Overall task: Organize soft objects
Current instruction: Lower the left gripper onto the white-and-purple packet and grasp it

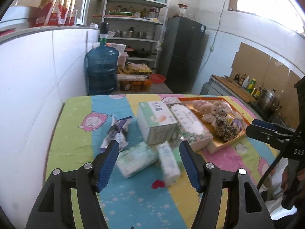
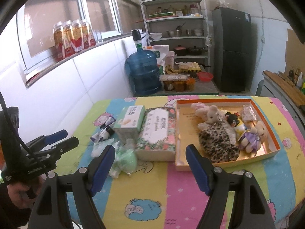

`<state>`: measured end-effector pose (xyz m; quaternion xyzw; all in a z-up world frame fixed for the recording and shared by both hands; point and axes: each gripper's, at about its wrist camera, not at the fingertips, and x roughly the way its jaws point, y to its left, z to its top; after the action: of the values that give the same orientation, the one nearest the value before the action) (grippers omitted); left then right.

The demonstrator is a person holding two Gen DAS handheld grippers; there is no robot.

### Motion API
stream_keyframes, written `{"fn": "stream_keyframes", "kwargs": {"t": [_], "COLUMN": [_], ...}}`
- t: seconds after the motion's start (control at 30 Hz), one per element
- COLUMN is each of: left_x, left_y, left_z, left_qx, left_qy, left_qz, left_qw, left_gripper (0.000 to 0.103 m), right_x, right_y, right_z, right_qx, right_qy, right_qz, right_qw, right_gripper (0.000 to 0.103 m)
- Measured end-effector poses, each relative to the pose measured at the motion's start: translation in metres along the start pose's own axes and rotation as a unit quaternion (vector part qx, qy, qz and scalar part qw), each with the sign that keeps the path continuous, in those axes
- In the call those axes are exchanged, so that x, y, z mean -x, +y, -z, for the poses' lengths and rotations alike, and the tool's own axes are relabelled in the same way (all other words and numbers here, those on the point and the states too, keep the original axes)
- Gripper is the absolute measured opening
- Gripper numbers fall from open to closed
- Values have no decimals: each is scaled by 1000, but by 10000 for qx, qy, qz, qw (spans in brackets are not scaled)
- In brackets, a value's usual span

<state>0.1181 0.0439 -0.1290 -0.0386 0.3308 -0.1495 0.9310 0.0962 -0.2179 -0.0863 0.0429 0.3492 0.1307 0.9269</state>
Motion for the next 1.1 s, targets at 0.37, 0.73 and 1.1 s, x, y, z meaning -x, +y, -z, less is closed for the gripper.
{"fn": "stream_keyframes", "kwargs": {"t": [0.37,0.73,1.1], "left_x": [-22,-69,-164], "left_y": [32,55,66], "left_z": [21,-4,-30], "left_qx": [-129,74,105], "left_qy": [189,244,1035], "left_qz": [393,44,-230], "left_qw": [9990,9997,9943], "left_gripper": [67,67,67], "right_x": [3,7,8], "right_y": [33,31,11], "right_z": [17,22,26], "right_qx": [210,128,-6], "right_qy": [205,311,408], "right_qz": [173,366,583], "right_qw": [9994,9988,9975], "right_gripper": [76,76,76]}}
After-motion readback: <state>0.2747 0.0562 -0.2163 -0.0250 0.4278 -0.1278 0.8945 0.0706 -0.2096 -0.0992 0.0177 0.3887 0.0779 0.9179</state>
